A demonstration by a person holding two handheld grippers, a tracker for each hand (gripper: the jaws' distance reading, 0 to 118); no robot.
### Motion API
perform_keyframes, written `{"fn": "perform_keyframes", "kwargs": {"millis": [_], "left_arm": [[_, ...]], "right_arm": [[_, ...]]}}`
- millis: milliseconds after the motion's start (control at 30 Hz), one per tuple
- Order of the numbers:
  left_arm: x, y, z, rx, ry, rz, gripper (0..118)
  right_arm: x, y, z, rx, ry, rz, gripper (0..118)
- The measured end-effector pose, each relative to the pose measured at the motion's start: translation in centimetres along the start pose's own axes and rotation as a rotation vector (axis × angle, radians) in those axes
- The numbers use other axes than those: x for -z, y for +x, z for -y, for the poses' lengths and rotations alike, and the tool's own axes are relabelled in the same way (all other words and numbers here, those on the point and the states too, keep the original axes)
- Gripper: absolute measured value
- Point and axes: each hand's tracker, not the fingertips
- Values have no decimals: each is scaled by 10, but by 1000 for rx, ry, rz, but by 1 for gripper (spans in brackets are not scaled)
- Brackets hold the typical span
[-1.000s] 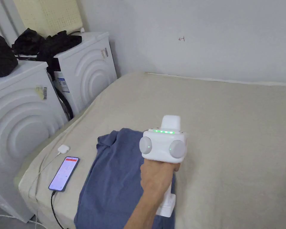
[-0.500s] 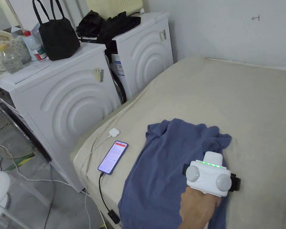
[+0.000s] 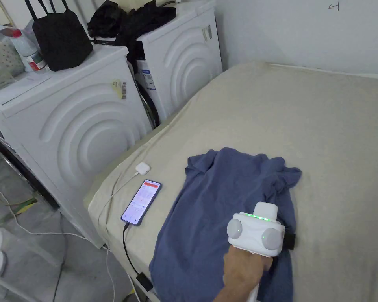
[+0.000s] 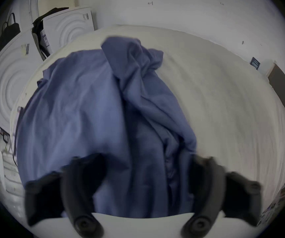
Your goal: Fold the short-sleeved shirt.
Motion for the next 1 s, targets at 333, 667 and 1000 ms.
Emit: {"fn": "perform_keyframes", "kwargs": {"millis": [333,667,1000], "left_arm": [[-40,-34,-4,17,145,102,9],[-121,38,-69,97,368,164,10],[-183,167,-99,239,491,422,10]], "right_arm": [[-5,4,-1,37,10,-11,0],[-37,26,-7,89,61,38,0],[-73,63,-16,81,131,151,0]]}}
